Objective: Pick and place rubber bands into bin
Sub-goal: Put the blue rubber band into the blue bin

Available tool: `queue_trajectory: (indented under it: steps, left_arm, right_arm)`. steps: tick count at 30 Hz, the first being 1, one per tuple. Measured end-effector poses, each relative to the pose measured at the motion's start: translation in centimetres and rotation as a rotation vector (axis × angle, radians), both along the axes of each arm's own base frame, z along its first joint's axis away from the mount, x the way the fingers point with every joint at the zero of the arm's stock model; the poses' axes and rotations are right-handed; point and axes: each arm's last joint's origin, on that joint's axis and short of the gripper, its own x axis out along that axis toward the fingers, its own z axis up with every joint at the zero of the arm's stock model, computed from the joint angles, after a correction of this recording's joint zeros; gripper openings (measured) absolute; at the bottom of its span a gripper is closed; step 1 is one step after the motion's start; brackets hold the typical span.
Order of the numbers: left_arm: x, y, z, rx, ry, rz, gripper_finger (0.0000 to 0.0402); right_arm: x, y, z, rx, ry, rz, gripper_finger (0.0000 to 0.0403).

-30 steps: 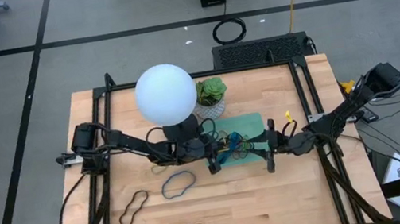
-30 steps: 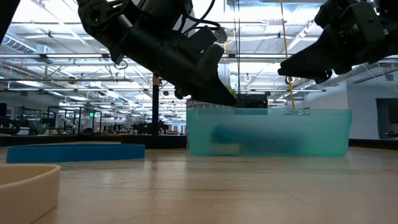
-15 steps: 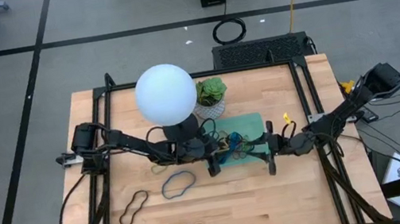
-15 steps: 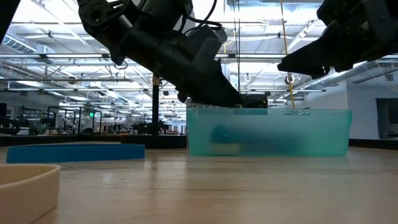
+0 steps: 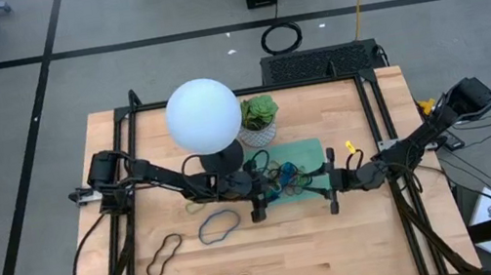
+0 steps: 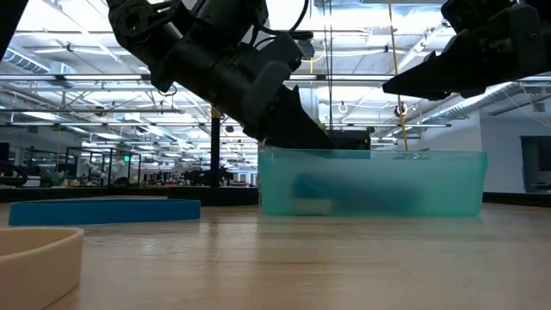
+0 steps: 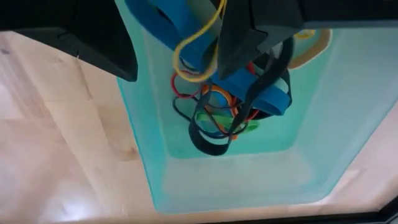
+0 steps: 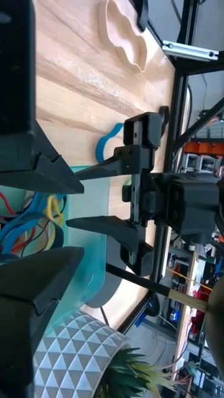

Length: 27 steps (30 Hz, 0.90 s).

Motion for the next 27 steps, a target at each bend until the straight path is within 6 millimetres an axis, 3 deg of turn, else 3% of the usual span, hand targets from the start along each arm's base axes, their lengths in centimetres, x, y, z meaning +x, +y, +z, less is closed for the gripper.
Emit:
queue_trajectory:
  steps: [8, 14, 20, 27]
  left_arm:
    - [-0.1, -0.5, -0.1, 0.064, 0.013, -0.051, 0.0230]
    - [-1.2, -2.4, 0.7, 0.146, 0.075, -0.093, 0.0230]
    - [-2.9, -4.2, 4.0, 0.224, 0.030, 0.050, 0.0230]
    - [-5.9, -5.1, 8.0, 0.141, 0.067, 0.084, 0.0230]
  right_arm:
    - [0.0, 0.0, 0.1, 0.004, -0.005, 0.000, 0.0142]
    - [0.0, 0.0, 0.0, -0.113, 0.013, 0.020, 0.0142]
    - [0.0, 0.0, 0.0, -0.134, 0.024, 0.025, 0.0142]
    - [0.0, 0.0, -0.1, -0.139, 0.033, 0.026, 0.0142]
